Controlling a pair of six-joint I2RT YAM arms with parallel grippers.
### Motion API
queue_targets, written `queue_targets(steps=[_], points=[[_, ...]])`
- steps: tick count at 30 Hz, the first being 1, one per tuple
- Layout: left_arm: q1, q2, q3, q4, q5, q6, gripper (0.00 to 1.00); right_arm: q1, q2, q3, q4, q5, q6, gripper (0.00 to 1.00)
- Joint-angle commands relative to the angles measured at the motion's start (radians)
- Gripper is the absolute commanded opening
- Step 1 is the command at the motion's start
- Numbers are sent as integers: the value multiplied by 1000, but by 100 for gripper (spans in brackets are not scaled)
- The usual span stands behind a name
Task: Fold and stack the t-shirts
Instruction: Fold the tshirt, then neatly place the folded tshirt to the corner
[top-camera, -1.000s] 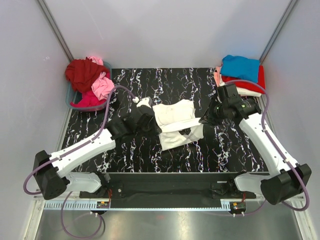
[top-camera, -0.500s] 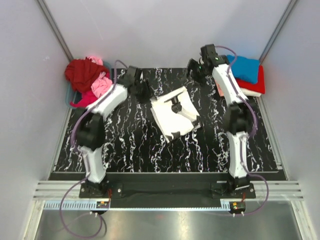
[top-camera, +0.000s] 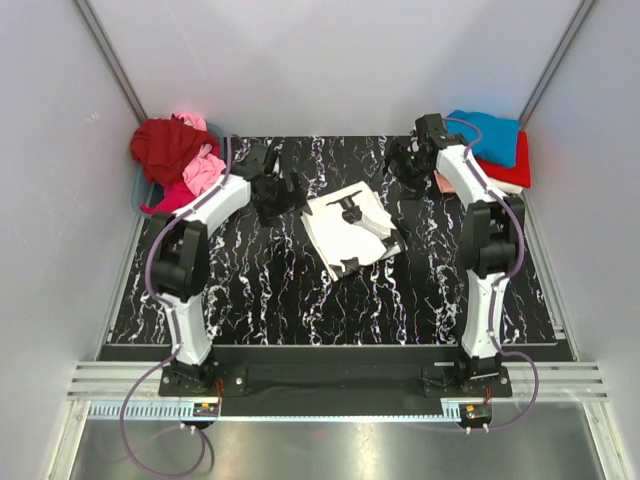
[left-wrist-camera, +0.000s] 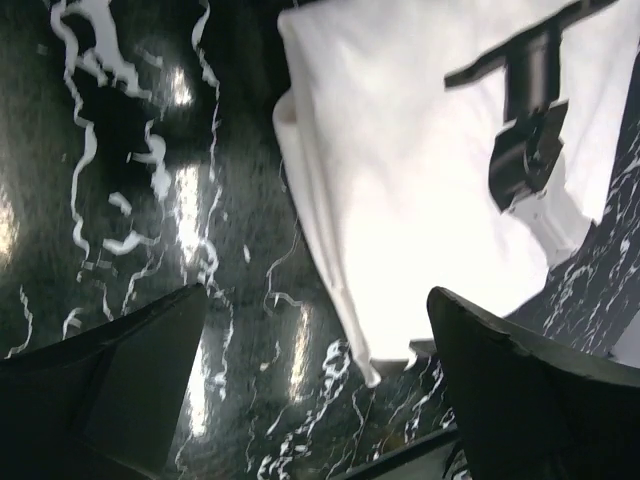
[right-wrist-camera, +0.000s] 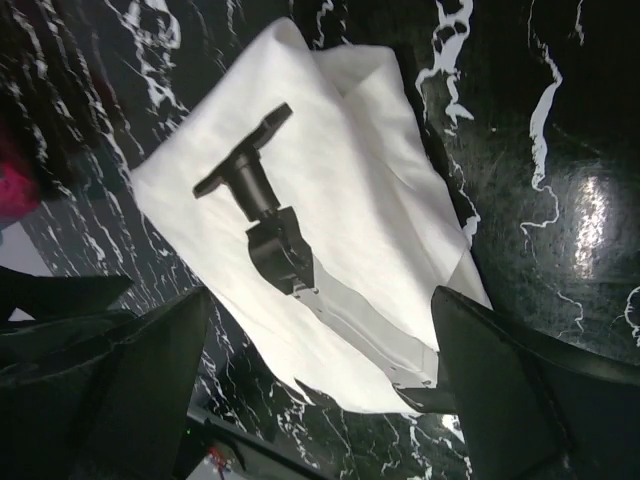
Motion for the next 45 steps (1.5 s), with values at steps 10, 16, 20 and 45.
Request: queue_targets(steps=[10,16,20,45], points=[[-6,-232,-375,167,-16,11,99,-12,-200,-465,232,48,31,97],[-18,-321,-533,225,-10,-6,99,28,-263,-585,255,54,33,93],[-20,-392,-615,248,-12,-14,99,138,-333,-680,240,91,63,92],[-27,-895,-817,72,-95,51,98,55,-558,-922,455,-22,96,98]])
